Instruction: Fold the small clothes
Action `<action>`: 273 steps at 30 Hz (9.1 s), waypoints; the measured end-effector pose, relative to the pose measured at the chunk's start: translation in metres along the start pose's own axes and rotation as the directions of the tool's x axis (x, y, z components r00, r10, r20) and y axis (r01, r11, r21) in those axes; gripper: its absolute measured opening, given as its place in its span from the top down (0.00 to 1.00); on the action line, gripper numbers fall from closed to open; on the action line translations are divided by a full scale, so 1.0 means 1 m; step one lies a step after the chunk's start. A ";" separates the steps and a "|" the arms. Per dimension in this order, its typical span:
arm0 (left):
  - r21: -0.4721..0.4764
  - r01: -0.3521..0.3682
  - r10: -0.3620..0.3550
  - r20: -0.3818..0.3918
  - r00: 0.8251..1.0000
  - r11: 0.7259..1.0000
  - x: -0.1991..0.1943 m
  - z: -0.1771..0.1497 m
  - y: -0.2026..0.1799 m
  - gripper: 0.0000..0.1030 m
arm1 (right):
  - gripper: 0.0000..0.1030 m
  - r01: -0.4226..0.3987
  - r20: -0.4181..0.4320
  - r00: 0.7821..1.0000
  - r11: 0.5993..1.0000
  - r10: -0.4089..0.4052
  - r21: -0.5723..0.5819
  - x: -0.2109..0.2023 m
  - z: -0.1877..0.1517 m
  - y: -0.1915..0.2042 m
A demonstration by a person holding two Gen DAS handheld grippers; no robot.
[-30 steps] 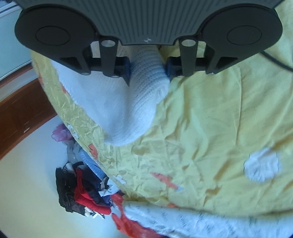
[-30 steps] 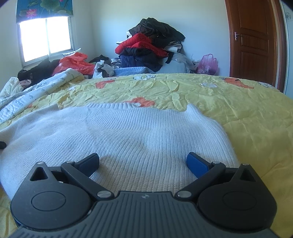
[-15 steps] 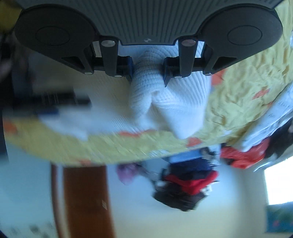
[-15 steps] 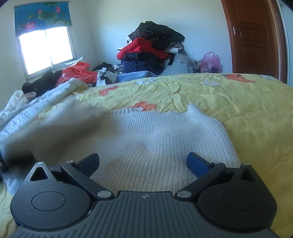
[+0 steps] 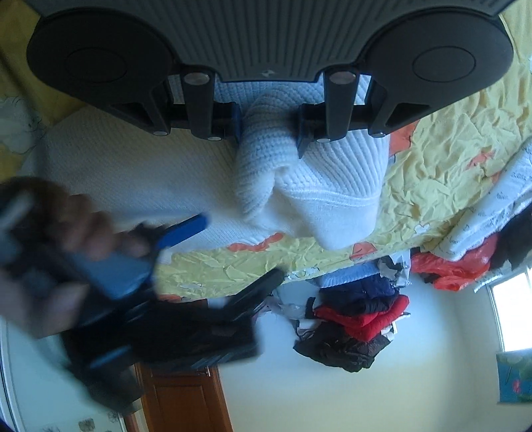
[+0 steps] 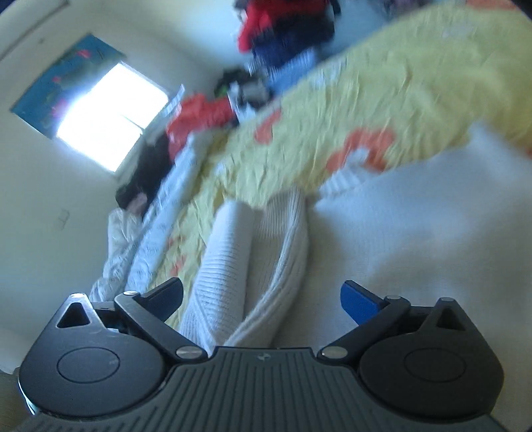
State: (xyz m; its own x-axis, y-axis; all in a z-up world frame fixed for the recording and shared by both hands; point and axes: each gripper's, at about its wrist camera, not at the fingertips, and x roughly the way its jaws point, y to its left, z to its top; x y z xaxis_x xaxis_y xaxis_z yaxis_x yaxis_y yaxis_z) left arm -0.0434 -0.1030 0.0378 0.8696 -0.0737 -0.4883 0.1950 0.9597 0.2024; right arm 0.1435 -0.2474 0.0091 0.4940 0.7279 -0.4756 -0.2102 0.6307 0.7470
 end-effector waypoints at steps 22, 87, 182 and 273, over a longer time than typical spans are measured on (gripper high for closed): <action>-0.092 0.069 -0.068 0.012 0.998 0.993 -0.003 0.000 0.016 0.72 | 0.72 0.044 -0.128 0.989 0.965 -0.079 -0.259 0.102 0.028 0.057; -0.785 0.417 -0.705 -0.035 0.709 0.458 0.200 0.038 0.095 0.05 | 0.04 0.167 0.067 0.984 0.986 -0.166 -0.002 -0.089 0.016 -0.111; -0.201 0.119 -0.150 -0.145 0.978 0.972 0.031 -0.029 0.125 0.74 | 0.40 0.102 -0.032 0.993 0.971 -0.112 -0.215 -0.060 -0.022 0.001; -0.061 0.303 -0.307 -0.053 0.950 0.951 0.077 0.046 0.069 0.19 | 0.74 0.316 0.202 0.933 0.947 -0.298 -0.061 -0.012 0.049 -0.047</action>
State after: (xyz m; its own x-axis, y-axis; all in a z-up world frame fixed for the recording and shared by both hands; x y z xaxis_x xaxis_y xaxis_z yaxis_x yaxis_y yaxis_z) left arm 0.0580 -0.0547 0.0531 0.7427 -0.3500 -0.5708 0.4214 0.9068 -0.0077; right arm 0.1890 -0.2991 0.0020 0.6943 0.4363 -0.5724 -0.0942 0.8436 0.5286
